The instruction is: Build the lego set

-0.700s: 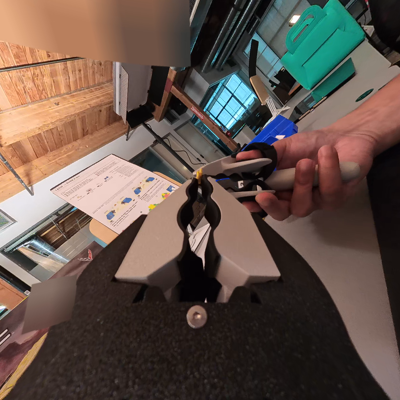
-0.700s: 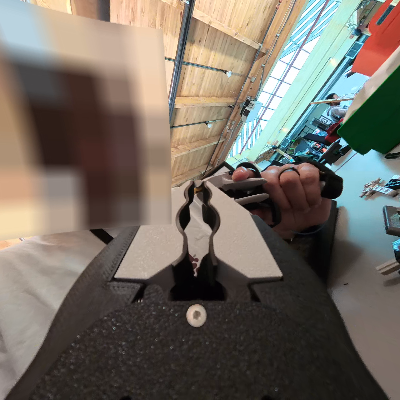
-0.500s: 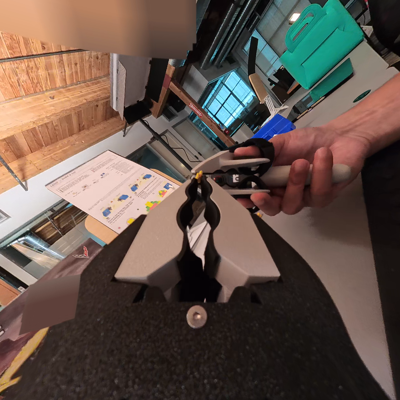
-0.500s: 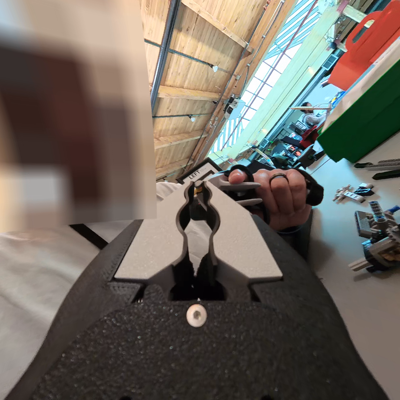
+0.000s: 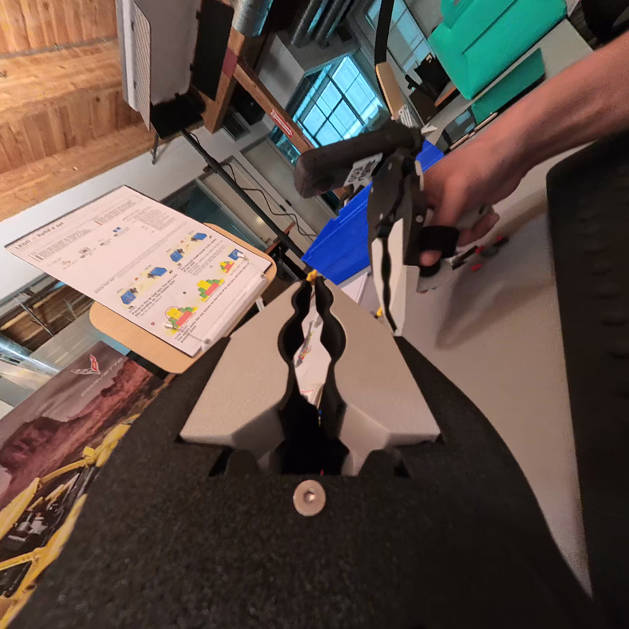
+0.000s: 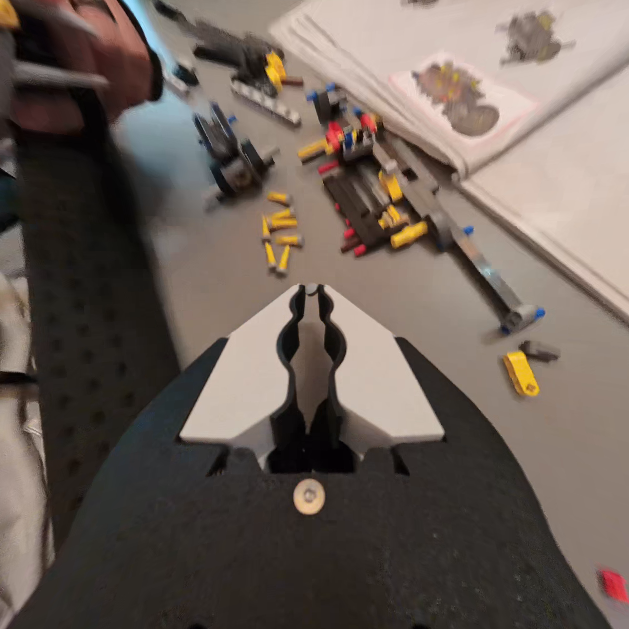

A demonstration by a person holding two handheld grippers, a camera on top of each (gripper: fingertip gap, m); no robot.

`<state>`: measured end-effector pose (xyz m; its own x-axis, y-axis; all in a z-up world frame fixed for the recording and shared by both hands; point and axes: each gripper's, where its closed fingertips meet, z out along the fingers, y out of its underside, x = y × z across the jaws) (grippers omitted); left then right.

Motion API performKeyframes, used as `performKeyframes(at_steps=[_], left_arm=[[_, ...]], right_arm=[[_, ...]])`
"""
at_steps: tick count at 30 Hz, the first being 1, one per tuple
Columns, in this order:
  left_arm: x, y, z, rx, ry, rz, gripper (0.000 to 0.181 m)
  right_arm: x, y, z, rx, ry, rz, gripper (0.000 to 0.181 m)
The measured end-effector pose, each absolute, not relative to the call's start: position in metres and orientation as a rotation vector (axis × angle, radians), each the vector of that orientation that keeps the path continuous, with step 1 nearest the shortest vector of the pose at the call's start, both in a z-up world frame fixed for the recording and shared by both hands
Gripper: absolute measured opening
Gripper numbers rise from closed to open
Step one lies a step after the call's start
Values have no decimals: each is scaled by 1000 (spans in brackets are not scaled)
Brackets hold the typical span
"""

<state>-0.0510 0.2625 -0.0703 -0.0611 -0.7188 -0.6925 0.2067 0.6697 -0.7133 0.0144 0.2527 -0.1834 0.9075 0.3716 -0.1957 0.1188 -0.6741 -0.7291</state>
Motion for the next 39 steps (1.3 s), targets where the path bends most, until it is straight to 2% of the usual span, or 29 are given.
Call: performKeyframes(at_steps=[7,25,28,32,39], left_arm=[[-46,266,-81,-507,1496,-797,1],[-44,279,-87,-566,1524,-789,0],[-41,291,-92,-647,1558,-795,0],[-39,288,-102,-722,1632,-893,1],[-39,298,-97,-860,1619,-1051,3]], right_arm=[[19,231,-211,-2445,-407,340,7],[27,225,-199,-2355,-350,405,16],[6,225,-180,-2257,-357,549,24],[-41,215,-179,-2223,-561,645,22],[-68,249,-197,-2151,-852,351,20]])
